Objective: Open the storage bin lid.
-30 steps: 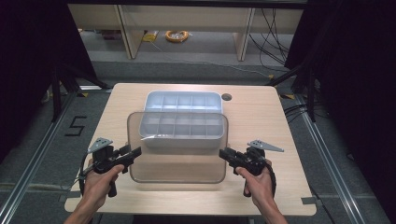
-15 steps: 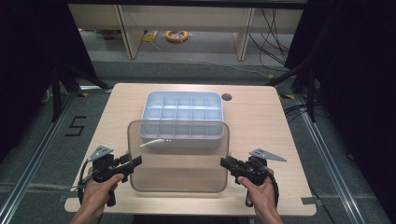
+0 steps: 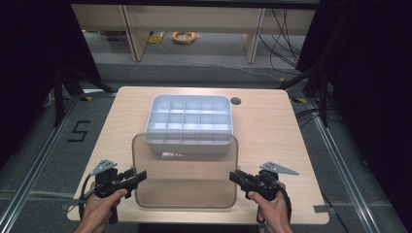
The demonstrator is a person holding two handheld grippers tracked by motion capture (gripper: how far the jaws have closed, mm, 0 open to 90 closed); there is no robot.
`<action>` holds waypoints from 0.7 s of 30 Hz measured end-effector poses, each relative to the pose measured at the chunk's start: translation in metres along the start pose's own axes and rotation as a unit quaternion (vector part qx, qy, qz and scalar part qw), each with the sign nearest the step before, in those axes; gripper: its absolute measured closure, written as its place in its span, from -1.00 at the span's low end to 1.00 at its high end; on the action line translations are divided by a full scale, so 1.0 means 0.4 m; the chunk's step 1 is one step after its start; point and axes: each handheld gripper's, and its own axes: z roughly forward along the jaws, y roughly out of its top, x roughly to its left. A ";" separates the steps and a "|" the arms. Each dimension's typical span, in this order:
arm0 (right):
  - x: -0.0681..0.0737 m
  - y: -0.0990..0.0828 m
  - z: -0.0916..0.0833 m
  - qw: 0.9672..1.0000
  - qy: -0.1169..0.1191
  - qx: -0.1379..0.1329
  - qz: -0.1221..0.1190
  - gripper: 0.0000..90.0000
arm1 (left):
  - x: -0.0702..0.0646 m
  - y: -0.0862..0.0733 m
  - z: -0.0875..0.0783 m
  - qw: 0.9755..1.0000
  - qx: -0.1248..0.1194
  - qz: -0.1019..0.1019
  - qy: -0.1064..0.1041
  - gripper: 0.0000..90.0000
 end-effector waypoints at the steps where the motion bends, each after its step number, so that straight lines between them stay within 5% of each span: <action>1: 0.001 -0.003 -0.001 1.000 -0.004 0.002 0.004 0.52 | 0.001 -0.002 -0.002 1.000 0.008 0.002 0.005 0.10; 2: 0.011 -0.005 -0.005 1.000 0.000 0.010 0.028 0.52 | 0.002 -0.006 0.000 1.000 0.005 -0.002 0.000 0.10; 4: 0.002 -0.009 -0.002 1.000 -0.002 0.007 0.008 0.52 | 0.004 -0.011 0.001 1.000 0.011 -0.004 -0.002 0.10; 8: -0.004 -0.020 0.002 1.000 -0.002 0.011 0.012 0.52 | 0.006 -0.014 0.003 1.000 0.017 -0.001 0.001 0.10; 10: 0.002 -0.024 -0.001 0.999 0.005 0.022 0.043 0.52 | 0.005 -0.015 0.006 1.000 0.015 0.001 -0.001 0.11; 12: -0.012 -0.028 0.004 0.999 0.002 0.019 0.027 0.52 | 0.008 -0.014 0.010 1.000 0.020 0.001 -0.002 0.11; 13: -0.008 -0.029 0.005 0.998 0.003 0.025 0.050 0.51 | 0.008 -0.015 0.013 1.000 0.021 -0.001 0.001 0.11; 16: -0.019 -0.034 0.013 0.999 -0.006 0.028 0.029 0.47 | 0.012 -0.023 0.020 1.000 0.024 -0.005 -0.003 0.10; 18: -0.012 -0.037 0.012 0.998 -0.002 0.036 0.058 0.47 | 0.014 -0.028 0.022 1.000 0.027 -0.006 -0.003 0.10; 21: -0.024 -0.042 0.017 0.999 -0.002 0.036 0.041 0.46 | 0.019 -0.033 0.025 0.999 0.034 -0.010 -0.007 0.10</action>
